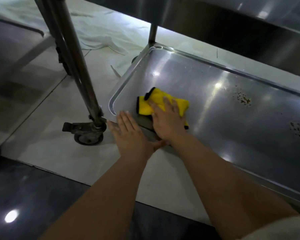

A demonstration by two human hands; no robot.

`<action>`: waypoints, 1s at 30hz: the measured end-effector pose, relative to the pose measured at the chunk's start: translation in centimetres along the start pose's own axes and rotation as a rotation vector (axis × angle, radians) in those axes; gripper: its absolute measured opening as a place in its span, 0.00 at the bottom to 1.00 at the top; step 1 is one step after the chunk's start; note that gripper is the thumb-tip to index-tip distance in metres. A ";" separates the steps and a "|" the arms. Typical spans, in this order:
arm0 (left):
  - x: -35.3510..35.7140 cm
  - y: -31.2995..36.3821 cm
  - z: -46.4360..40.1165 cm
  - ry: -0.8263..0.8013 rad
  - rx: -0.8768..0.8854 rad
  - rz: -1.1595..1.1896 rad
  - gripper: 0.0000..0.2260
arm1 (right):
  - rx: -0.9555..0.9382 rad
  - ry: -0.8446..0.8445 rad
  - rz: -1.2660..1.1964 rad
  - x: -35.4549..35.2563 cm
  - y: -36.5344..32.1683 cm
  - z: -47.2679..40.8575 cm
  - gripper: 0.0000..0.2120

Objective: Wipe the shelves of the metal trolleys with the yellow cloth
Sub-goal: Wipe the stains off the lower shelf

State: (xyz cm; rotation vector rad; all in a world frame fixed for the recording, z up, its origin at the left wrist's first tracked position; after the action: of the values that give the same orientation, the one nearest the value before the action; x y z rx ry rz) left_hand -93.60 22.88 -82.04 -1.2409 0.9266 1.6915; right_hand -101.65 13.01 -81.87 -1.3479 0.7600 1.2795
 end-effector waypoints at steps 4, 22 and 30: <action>0.1 -0.2 0.3 -0.013 -0.068 0.077 0.71 | -0.191 -0.077 0.061 -0.9 0.8 0.2 0.23; 0.2 0.4 -0.2 -0.110 -0.093 0.022 0.64 | -0.105 -0.059 0.088 0.7 -4.6 -5.9 0.25; 0.2 1.1 -0.6 -0.104 -0.023 0.090 0.68 | 0.151 0.165 0.119 -5.0 16.5 -3.4 0.26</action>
State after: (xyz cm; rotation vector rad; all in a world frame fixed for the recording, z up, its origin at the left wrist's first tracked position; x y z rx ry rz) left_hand -94.39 21.98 -82.29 -1.1289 0.9144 1.8243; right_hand -117.37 5.04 -81.99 -1.3117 1.0443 1.1869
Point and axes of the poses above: each hand's wrist, its own z-axis away from the middle knuckle, its own x-axis out of the palm, y = z × x, the point moved 5 cm from there along -z, towards the middle knuckle, and after that the axes turned 11 degrees about x, right-handed, at the moved point
